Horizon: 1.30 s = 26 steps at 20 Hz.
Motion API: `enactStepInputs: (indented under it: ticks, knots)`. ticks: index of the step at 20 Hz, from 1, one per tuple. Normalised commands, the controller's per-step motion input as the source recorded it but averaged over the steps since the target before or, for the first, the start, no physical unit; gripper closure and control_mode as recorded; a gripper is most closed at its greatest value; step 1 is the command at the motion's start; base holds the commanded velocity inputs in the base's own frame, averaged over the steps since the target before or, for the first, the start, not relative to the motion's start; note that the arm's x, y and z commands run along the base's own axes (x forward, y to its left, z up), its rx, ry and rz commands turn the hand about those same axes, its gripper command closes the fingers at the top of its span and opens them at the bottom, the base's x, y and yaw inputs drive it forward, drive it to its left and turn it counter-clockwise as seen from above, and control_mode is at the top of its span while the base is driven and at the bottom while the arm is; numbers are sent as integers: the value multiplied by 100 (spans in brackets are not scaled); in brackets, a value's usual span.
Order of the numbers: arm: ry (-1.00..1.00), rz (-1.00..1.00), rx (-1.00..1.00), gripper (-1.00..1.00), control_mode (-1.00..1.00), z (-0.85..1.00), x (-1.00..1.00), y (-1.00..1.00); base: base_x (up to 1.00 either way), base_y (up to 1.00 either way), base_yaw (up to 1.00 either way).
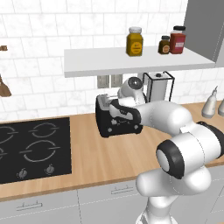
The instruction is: Start the toaster. Once the lever pops up, take the bread to the plate on the dining counter.
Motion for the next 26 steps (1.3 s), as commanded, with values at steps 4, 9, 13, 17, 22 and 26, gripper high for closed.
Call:
enactStepInputs:
  ticks: [4,9,13,17,22,26]
  knots:
    - [0,0,0,-100,-100,0,0,0,0,0,0]
    - [0,0,0,-100,-100,0,0,0,0,0,0]
    - [0,0,0,-100,-100,0,0,0,0,0,0]
    - [0,0,0,-100,-100,0,0,0,0,0,0]
    - [0,0,0,-100,-100,0,0,0,0,0,0]
    - [0,0,0,-100,-100,0,0,0,0,0,0]
